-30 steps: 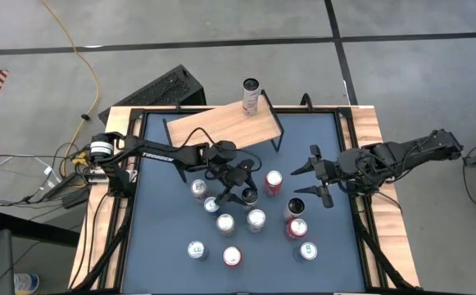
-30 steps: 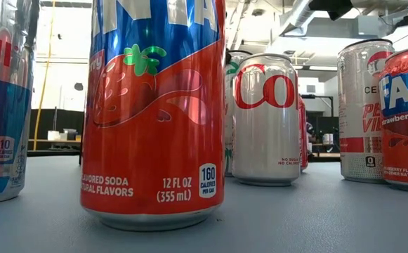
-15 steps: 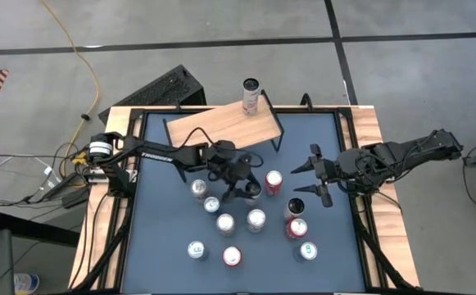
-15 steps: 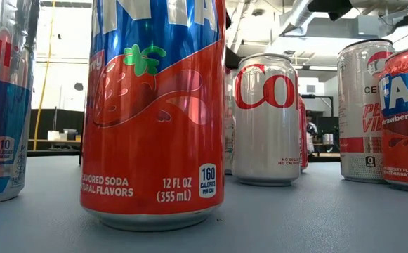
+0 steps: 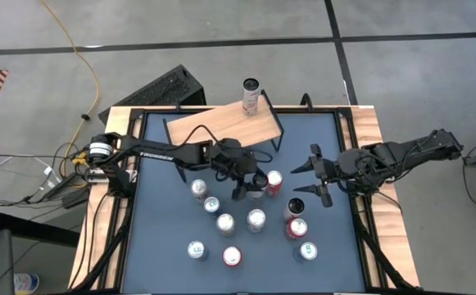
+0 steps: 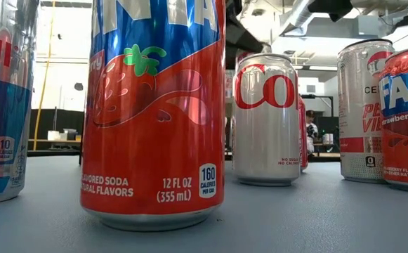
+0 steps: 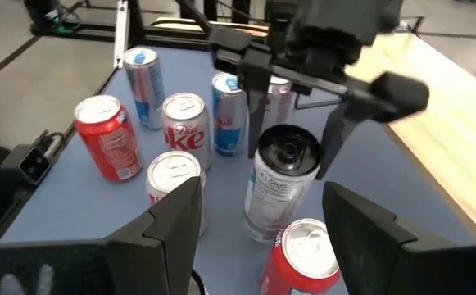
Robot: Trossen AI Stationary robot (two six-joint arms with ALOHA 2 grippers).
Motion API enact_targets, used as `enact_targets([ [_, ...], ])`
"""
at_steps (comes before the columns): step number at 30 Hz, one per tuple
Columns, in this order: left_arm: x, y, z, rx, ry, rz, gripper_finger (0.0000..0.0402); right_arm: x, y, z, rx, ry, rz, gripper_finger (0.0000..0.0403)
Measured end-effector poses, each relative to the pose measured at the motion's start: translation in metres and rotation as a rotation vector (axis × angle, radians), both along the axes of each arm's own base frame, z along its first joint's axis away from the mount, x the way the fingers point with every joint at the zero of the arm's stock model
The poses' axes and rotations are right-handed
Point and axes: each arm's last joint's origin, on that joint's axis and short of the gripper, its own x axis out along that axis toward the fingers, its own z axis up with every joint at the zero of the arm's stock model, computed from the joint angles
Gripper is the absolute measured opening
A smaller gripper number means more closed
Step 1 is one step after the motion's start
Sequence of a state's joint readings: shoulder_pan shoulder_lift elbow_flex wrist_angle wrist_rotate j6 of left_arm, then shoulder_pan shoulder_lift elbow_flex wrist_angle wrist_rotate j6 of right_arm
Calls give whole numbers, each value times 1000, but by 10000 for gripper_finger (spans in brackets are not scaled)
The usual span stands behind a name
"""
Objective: Place canned beverage on shelf
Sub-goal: Put the left white pink soda can on the shelf aligned with the other white pink soda can
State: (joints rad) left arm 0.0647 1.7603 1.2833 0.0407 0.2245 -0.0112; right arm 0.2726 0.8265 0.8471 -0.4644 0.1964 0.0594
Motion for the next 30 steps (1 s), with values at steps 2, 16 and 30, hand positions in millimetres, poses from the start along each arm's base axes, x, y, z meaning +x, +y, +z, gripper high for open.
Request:
enact_targets([
  [2, 2, 1, 8, -12, 17, 44, 250, 0, -1, 0, 9, -4, -44, 240],
  [16, 6, 7, 66, 43, 34, 345, 250, 0, -2, 0, 3, -7, -86, 240],
  [30, 5, 14, 106, 69, -92, 638, 250, -1, -4, -3, -26, 21, -123, 240],
])
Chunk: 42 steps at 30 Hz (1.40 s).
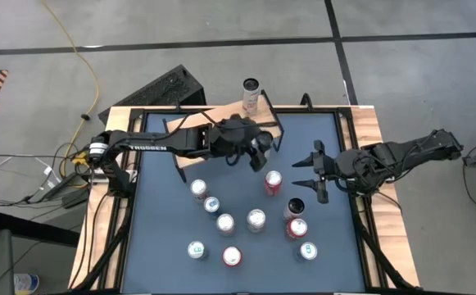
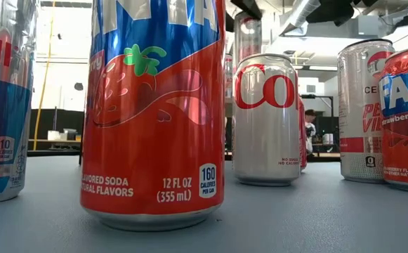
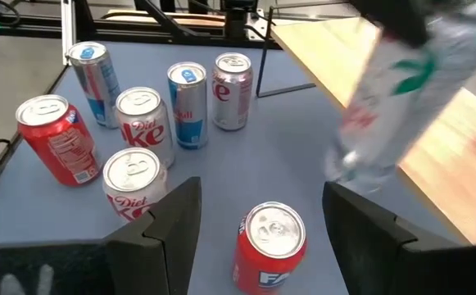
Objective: Place canned beverage on shelf
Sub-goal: Put the left white pink soda can on the shelf aligned with the other white pink soda can
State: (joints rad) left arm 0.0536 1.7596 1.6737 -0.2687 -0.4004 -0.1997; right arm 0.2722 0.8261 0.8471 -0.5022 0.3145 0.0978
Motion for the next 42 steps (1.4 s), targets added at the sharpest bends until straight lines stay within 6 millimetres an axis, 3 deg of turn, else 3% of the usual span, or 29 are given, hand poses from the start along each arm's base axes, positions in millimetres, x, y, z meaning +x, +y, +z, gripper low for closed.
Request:
enact_targets([
  [6, -3, 14, 9, 76, -44, 188, 250, 0, 0, 0, -1, -1, -2, 240],
  [17, -7, 57, 11, 42, -107, 296, 250, 0, 0, 0, -1, -1, -2, 240],
  [26, -1, 68, -8, 7, -47, 319, 250, 0, 0, 0, -3, 4, -1, 240],
  [42, 2, 77, -13, 24, -31, 331, 251, -1, 0, -1, -6, 16, -1, 240],
])
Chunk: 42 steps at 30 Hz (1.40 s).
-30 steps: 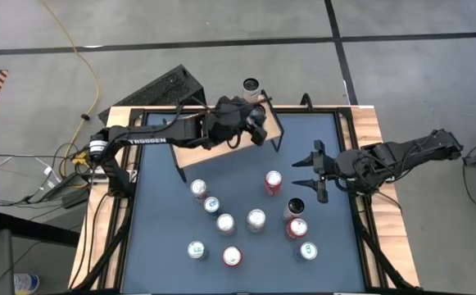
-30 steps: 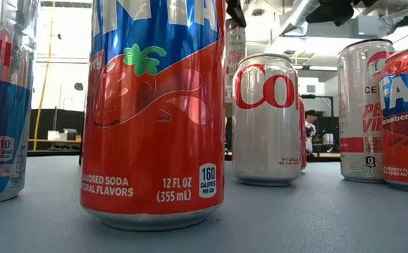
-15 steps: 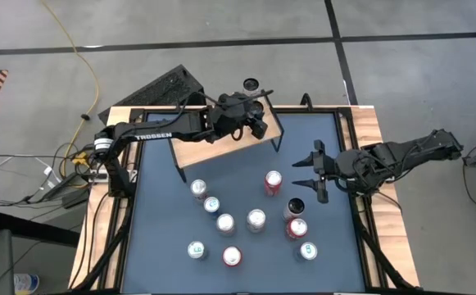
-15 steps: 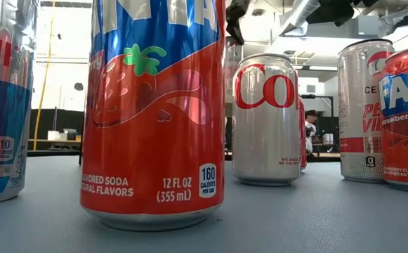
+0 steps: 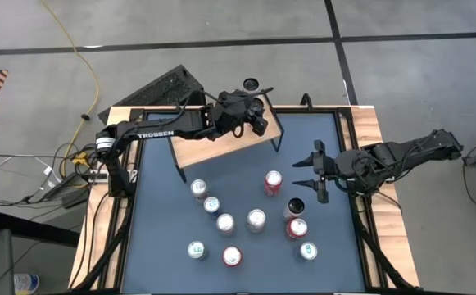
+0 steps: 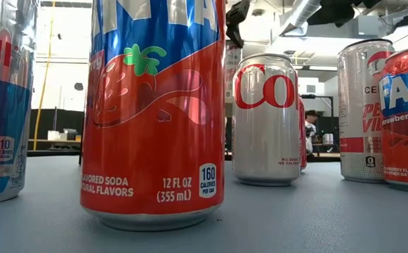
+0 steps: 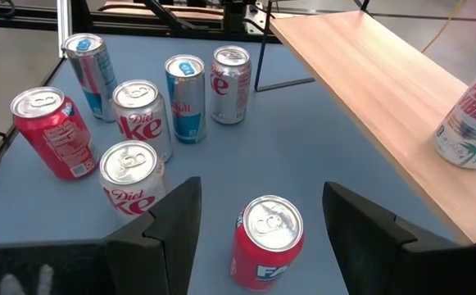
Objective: Place canned beverage on shelf
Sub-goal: Put the left white pink soda can on the shelf aligned with the other white pink soda can
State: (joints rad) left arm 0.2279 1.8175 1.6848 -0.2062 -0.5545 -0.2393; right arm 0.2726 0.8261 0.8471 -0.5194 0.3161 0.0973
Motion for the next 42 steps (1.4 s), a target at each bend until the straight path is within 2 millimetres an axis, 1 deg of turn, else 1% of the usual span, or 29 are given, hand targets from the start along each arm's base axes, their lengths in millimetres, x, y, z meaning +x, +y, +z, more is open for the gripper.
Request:
enact_targets([
  [9, 0, 0, -1, 7, 15, -11, 294, 0, 0, 0, 0, 0, 0, 240],
  [19, 0, 0, -1, 35, 46, -21, 299, 0, 0, 0, 1, 1, 3, 240],
  [24, -2, 0, 1, 68, 65, 23, 300, 0, 0, -1, 0, 8, 3, 240],
  [28, -4, -1, 8, 97, 98, 55, 300, -1, 0, -2, 2, 23, -1, 240],
  [31, -4, -6, 14, 103, 91, 45, 300, -1, 0, -2, 2, 23, 0, 240],
  [35, -2, -13, 17, 111, 93, 22, 300, -1, 0, -2, -2, 24, 2, 240],
  [38, -2, -14, 21, 134, 100, 21, 300, -1, 0, -2, -2, 24, 2, 240],
  [40, -3, -16, 26, 168, 114, 42, 300, -1, 0, -2, -4, 26, 3, 240],
  [42, -3, -19, 36, 209, 126, 55, 300, -1, 0, -2, -5, 27, 3, 240],
])
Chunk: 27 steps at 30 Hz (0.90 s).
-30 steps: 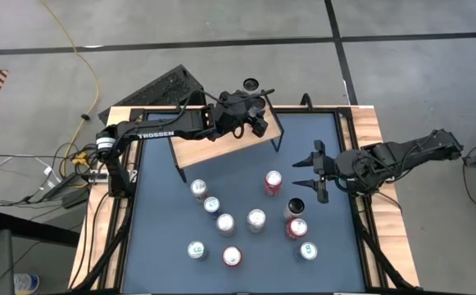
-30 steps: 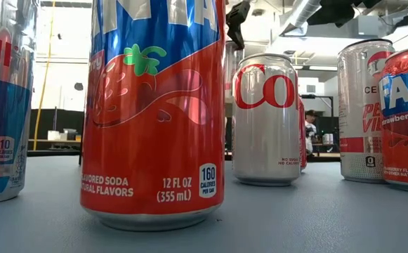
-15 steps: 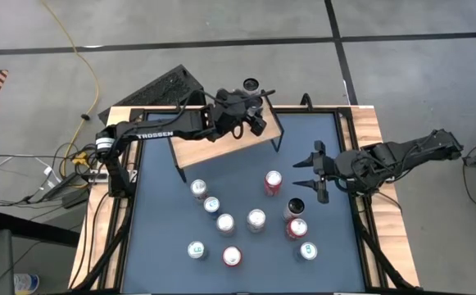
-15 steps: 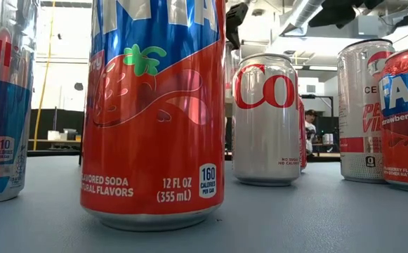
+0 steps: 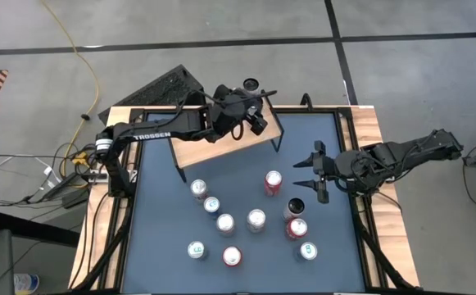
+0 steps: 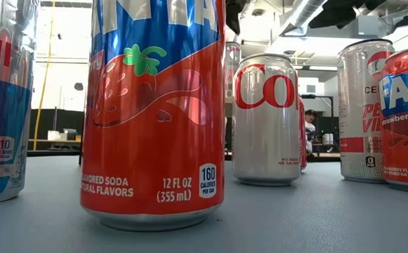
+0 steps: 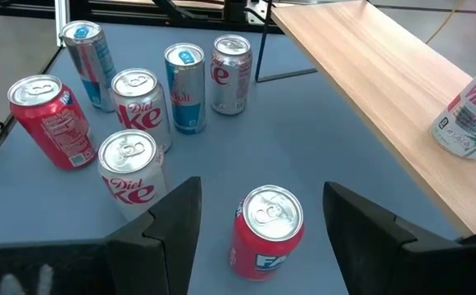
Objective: Place canned beverage on shelf
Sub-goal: Put the left white pink soda can on the shelf aligned with the other white pink soda can, then put the white pink soda can on the shelf aligned with the other white pink soda cans
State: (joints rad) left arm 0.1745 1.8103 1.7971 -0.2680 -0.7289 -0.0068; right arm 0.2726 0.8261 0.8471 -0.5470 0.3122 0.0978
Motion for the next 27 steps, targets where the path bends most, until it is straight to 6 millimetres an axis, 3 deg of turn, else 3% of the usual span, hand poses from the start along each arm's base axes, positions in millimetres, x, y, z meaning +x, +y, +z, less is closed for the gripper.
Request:
enact_targets([
  [4, -1, -16, 29, 95, 11, -44, 300, 0, 0, 0, 0, 0, 0, 240],
  [7, -7, -41, 46, 108, 18, -184, 290, 0, 0, 0, 0, 2, 0, 240],
  [12, -17, -83, 53, 64, 34, -397, 215, -1, 0, -3, -9, 31, 0, 240],
  [16, -7, -106, 24, 96, 103, -461, 120, -2, 0, -3, -8, 31, 1, 240],
  [20, -1, -107, -26, 95, 157, -402, 21, -2, 0, -3, -4, 31, -1, 240],
  [27, -16, -83, -70, 43, 41, -350, 1, -2, 0, -3, 4, 32, -3, 240],
])
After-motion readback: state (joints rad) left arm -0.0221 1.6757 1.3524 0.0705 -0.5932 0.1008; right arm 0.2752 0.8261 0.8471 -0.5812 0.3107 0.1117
